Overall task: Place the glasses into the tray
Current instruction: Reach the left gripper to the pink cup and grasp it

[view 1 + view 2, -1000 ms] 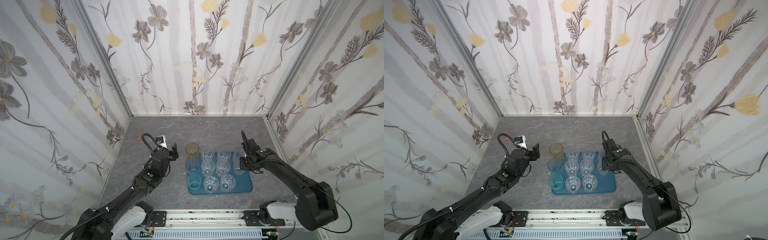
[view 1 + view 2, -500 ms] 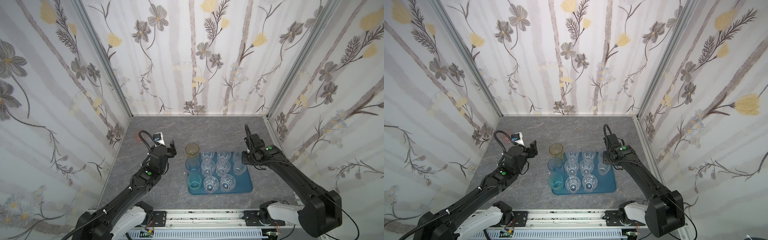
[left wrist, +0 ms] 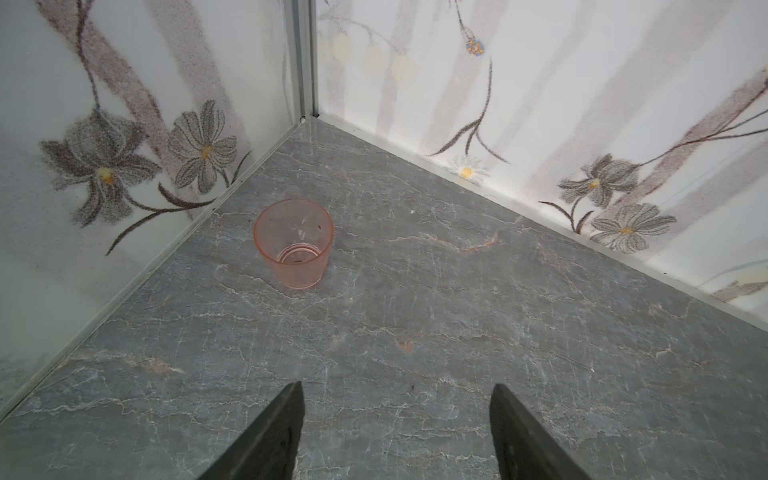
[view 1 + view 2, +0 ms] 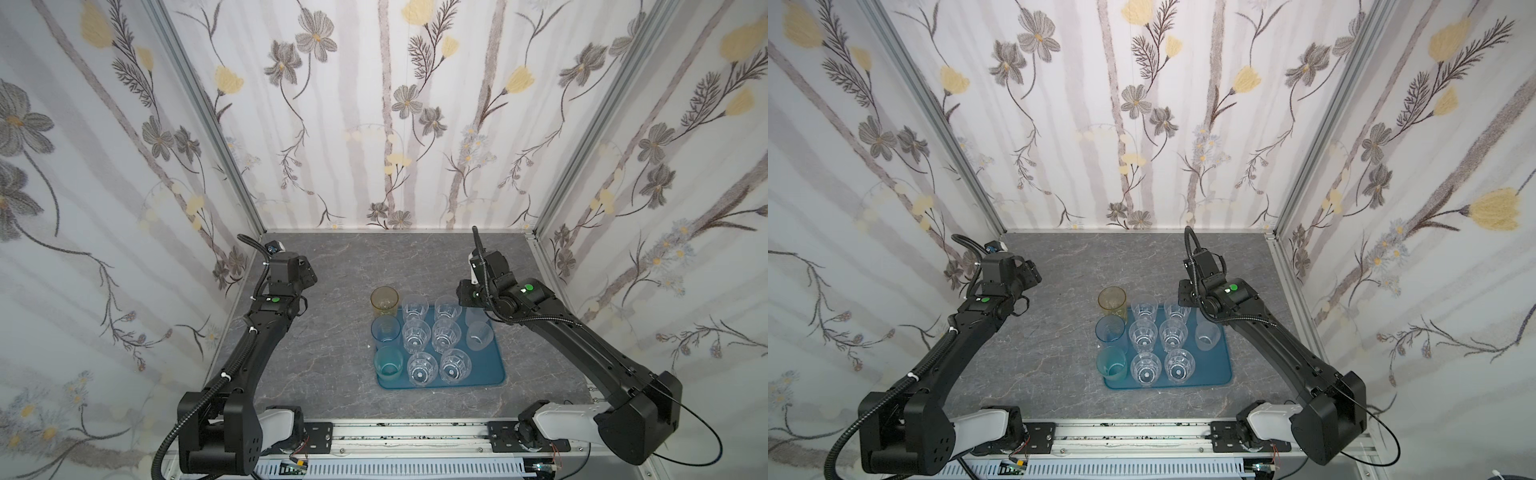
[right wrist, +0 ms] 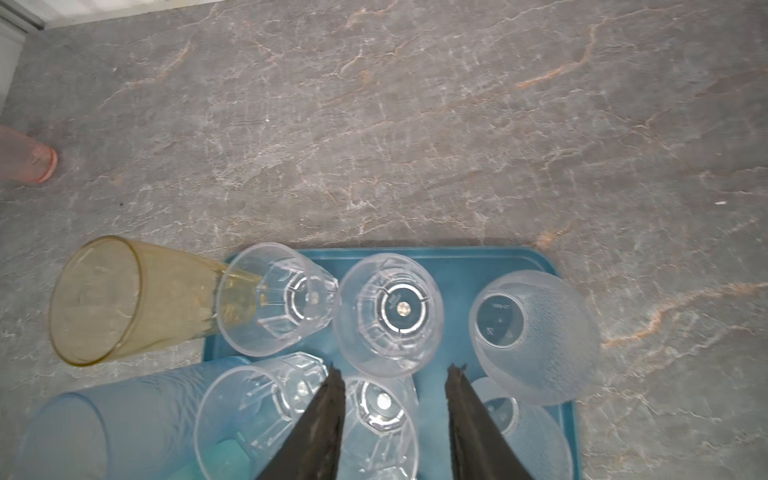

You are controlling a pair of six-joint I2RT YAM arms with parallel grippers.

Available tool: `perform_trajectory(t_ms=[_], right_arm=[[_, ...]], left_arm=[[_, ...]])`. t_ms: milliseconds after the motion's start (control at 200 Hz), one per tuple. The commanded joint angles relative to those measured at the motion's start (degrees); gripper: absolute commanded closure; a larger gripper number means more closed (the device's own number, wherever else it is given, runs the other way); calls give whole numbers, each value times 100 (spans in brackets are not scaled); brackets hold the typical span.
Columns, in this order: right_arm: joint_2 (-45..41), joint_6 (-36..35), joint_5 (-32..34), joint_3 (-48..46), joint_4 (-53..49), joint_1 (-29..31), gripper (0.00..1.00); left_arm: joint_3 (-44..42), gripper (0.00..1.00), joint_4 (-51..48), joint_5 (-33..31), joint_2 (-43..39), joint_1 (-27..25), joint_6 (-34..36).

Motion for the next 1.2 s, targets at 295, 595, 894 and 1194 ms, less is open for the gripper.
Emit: perform_trajectory(t_ms=[295, 595, 894, 1194], right_arm=[[687, -283, 57, 554, 739, 295, 55], [352, -235, 128, 42, 946, 293, 55], [218, -235, 221, -100, 972, 299, 55], [218, -165, 197, -109, 981, 309, 55]], left_arm=[[1512, 45, -172, 305, 2140, 576, 658], [2309, 56, -328, -38, 3325, 681, 1156], [2592, 69, -400, -25, 4000, 836, 1468], [2701, 90, -427, 326, 4156, 840, 1561]])
